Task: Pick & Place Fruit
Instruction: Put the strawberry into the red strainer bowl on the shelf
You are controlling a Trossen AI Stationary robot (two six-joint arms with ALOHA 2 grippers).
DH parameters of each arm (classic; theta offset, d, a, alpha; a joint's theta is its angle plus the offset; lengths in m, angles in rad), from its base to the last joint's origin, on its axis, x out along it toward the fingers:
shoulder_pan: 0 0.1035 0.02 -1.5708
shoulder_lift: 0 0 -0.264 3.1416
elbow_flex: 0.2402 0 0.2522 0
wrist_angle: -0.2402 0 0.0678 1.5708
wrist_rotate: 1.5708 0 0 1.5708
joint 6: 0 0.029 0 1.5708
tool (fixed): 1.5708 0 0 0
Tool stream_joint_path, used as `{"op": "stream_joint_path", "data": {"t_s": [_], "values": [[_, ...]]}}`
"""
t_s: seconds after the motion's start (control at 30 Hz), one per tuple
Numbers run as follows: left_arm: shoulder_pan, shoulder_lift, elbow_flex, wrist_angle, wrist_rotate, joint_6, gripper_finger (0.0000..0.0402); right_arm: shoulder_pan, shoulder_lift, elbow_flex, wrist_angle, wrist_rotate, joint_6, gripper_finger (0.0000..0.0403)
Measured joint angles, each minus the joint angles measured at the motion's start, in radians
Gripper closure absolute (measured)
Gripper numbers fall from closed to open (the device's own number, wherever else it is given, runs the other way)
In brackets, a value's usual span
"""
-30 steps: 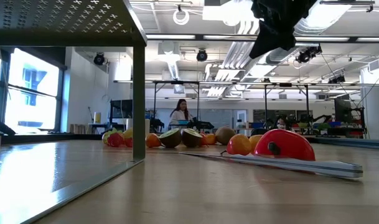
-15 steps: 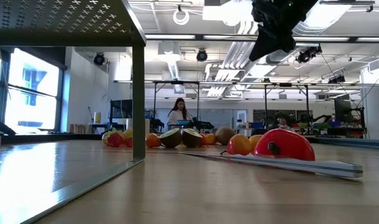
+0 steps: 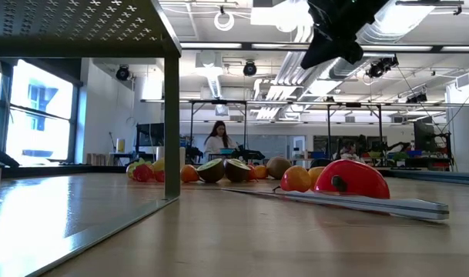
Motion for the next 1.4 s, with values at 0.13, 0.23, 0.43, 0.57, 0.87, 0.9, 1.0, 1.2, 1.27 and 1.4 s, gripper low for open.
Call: {"op": "stream_joint_path", "data": {"t_s": [0.13, 0.23, 0.43, 0.57, 0.87, 0.9, 1.0, 1.2, 1.27, 1.4], "values": [[0.000, -0.099, -0.075, 0.028, 0.012, 0.002, 0.0401, 0.000, 0.000, 0.000, 0.002, 0.003, 0.038, 0.0388], [0.000, -0.176, -0.117, 0.017, -0.010, 0.013, 0.0401, 0.000, 0.000, 0.000, 0.002, 0.006, 0.077, 0.0388], [0.000, -0.282, -0.184, -0.040, -0.013, 0.016, 0.0401, 0.000, 0.000, 0.000, -0.003, 0.095, 0.200, 0.0388], [0.000, -0.335, -0.210, -0.062, -0.014, 0.015, 0.0401, 0.000, 0.000, 0.000, -0.030, 0.158, 0.332, 0.0388], [0.000, -0.388, -0.213, -0.099, -0.015, 0.041, 0.0401, 0.001, 0.000, 0.000, -0.219, 0.153, 0.544, 0.0388], [0.000, -0.388, -0.213, -0.098, -0.015, 0.042, 0.0401, 0.001, 0.000, 0.000, -0.242, 0.151, 0.558, 0.0388], [0.000, -0.385, -0.213, -0.097, -0.015, 0.042, 0.0401, 0.001, 0.000, 0.000, -0.287, 0.129, 0.571, 0.0388], [0.000, -0.378, -0.213, -0.094, -0.017, 0.041, 0.0401, 0.001, 0.000, 0.000, -0.298, 0.100, 0.564, 0.0388], [0.000, -0.378, -0.213, -0.085, -0.017, 0.041, 0.0401, 0.001, 0.000, 0.000, -0.305, 0.097, 0.564, 0.0388], [0.000, -0.379, -0.213, -0.050, -0.017, 0.041, 0.0401, 0.001, 0.002, 0.000, -0.314, 0.095, 0.567, 0.0388]]}}
